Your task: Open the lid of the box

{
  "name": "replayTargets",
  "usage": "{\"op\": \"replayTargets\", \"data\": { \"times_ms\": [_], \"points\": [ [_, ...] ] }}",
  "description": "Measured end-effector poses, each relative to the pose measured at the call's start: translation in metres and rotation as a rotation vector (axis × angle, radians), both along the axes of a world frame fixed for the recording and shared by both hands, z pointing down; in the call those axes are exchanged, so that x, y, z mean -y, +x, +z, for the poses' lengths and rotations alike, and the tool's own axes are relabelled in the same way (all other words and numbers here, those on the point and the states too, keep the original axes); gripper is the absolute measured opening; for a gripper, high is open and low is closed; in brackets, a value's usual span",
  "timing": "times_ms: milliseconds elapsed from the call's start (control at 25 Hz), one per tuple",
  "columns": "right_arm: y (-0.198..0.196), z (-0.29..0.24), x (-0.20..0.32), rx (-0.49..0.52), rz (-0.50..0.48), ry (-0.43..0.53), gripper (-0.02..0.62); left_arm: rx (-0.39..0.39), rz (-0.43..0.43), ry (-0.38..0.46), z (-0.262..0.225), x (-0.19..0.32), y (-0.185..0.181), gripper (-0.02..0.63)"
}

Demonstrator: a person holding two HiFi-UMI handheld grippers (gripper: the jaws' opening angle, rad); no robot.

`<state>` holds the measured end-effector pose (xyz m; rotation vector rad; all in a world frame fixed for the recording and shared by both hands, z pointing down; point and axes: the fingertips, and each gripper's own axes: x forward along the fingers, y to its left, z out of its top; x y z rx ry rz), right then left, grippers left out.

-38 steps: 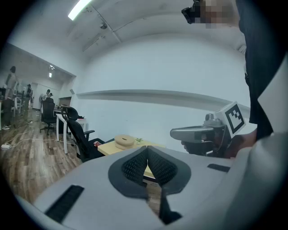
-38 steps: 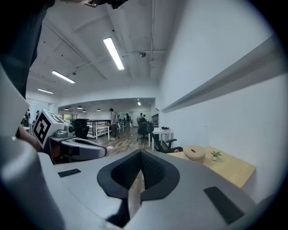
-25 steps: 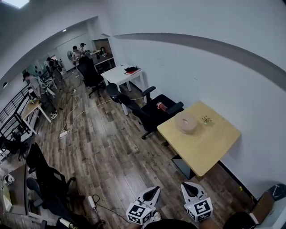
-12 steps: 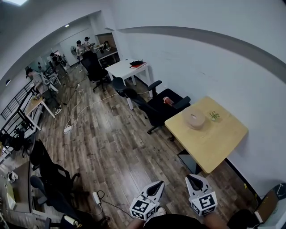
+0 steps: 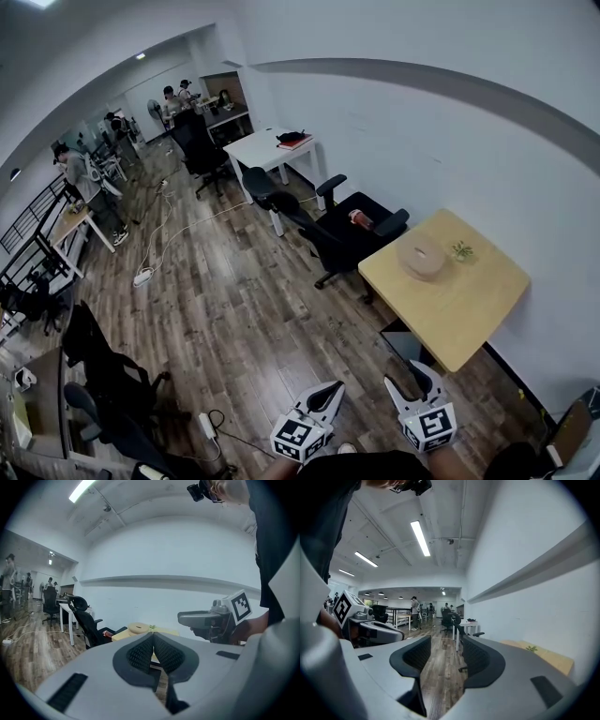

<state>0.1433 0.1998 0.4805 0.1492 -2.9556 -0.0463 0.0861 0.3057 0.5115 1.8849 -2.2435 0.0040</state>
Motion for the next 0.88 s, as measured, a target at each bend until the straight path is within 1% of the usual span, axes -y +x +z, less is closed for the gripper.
{"op": "replayTargets", "data": {
  "times_ms": [160, 280, 440, 600, 800, 880],
  "points": [
    [-0.014, 0.007, 0.002, -0.013, 0.030, -0.005, 0.322, -0.001, 0.014, -0.006, 0.005, -0.003, -0.018, 0.020],
    [-0.023, 0.012, 0.008, -0.029, 0.036, -0.008, 0.361, -0.011, 0.020, -0.004, 0.008, 0.001, -0.028, 0.020],
    [-0.038, 0.017, 0.018, -0.044, 0.029, -0.008, 0.380, -0.020, 0.031, -0.004, 0.013, 0.016, -0.043, 0.020],
    [-0.060, 0.021, 0.034, -0.056, 0.019, -0.007, 0.387, -0.008, 0.048, -0.013, 0.021, 0.033, -0.063, 0.020],
    [-0.090, 0.024, 0.063, -0.069, 0.007, -0.007, 0.393, -0.030, 0.022, -0.023, 0.025, 0.060, -0.094, 0.020],
    [-0.101, 0.023, 0.078, -0.071, 0.003, -0.012, 0.394, -0.030, 0.024, -0.026, 0.022, 0.076, -0.104, 0.020]
  ]
}}
